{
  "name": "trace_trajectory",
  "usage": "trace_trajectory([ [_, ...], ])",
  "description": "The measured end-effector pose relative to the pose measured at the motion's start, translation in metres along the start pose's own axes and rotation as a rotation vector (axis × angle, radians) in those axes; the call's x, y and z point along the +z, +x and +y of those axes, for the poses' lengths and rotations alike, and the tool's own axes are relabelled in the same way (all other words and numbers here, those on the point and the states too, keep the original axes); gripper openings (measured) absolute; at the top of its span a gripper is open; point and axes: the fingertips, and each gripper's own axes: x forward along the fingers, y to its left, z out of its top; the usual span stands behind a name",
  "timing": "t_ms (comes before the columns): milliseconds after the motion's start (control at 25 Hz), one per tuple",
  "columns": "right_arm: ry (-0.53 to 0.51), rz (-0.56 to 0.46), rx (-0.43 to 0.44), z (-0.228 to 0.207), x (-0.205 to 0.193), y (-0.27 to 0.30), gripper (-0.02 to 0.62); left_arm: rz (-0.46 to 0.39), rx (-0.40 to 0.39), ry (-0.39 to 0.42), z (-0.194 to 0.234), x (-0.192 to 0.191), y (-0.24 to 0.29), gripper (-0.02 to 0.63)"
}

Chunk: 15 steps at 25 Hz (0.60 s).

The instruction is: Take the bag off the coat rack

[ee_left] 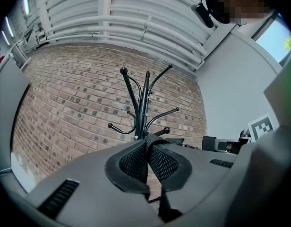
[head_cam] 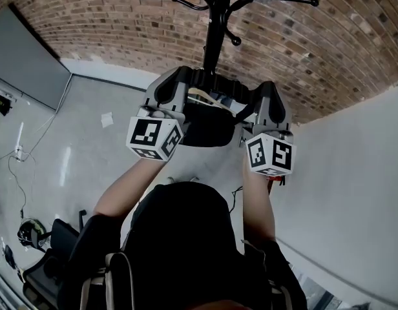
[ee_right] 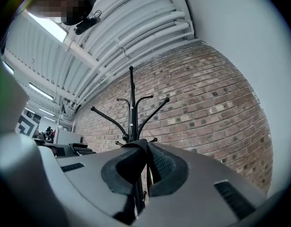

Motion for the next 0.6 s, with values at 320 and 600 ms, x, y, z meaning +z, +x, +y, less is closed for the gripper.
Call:
trace_trajectory([
  [320, -0.024, -0.011, 0.011, 0.01, 0.014, -0.028, 0.02, -0.022, -0.005, -0.008, 0.006, 0.016, -0.028, 0.02],
  [600, -0.046, -0.005, 0.033, 0.034, 0.018, -0.051, 0.02, -0.008, -0.033, -0.058, 0.001, 0.015, -0.05, 0.02],
])
